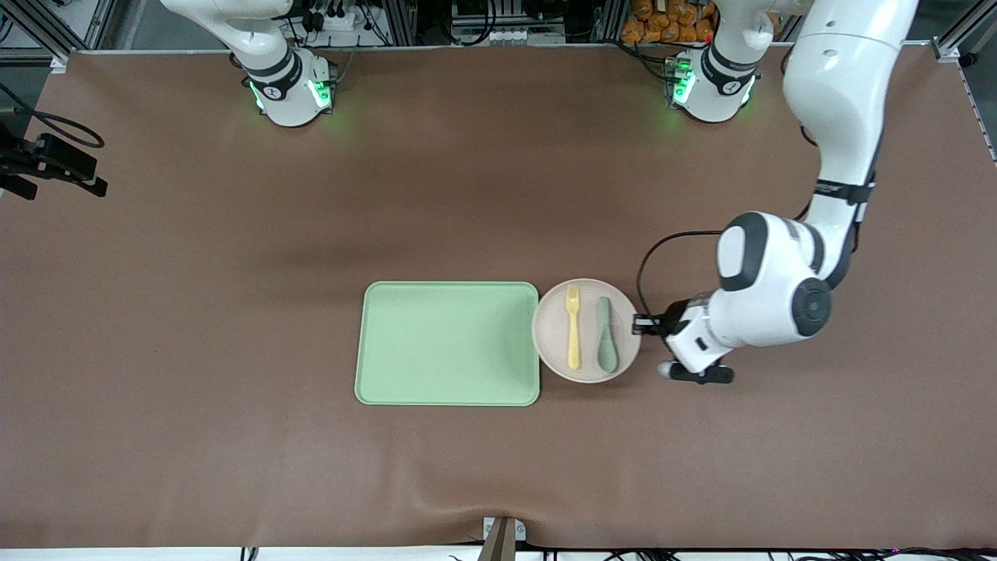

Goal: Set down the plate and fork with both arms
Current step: 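Slide the plate with the left gripper onto the green tray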

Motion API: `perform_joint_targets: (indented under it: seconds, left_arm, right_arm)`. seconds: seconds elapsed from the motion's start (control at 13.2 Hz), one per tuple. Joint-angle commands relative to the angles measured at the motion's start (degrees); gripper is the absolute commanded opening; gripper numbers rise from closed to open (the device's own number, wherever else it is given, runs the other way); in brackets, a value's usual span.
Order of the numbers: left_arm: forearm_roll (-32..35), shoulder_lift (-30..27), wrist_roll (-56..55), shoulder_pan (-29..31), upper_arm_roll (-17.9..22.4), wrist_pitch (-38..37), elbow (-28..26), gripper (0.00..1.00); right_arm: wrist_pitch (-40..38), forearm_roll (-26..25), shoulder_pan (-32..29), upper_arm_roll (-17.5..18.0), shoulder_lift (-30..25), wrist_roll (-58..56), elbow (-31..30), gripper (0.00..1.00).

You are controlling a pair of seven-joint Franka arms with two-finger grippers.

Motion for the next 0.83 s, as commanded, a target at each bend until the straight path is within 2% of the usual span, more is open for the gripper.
perform_joint_targets:
  seconds: [0.0, 0.23, 0.76]
  left_arm:
    - [-0.98, 4.58, -7.55, -4.81, 0.68, -1.41, 7.35, 0.0]
    - [-0.9, 7.65, -12.58, -8.77, 1.03, -0.1, 10.43, 0.0]
    - [-0.98, 14.07, -18.03, -15.28, 1.11, 11.85, 10.79, 0.0]
  right_arm:
    - [-0.13, 0.91, -0.72, 0.43, 1.92, -0.6, 0.6, 1.0]
    - [0.13, 1.7, -0.37, 0.43, 6.14, -0.69, 0.68, 1.0]
    - [5.84, 1.79, 1.92, 0.61, 10.45, -0.08, 0.6, 1.0]
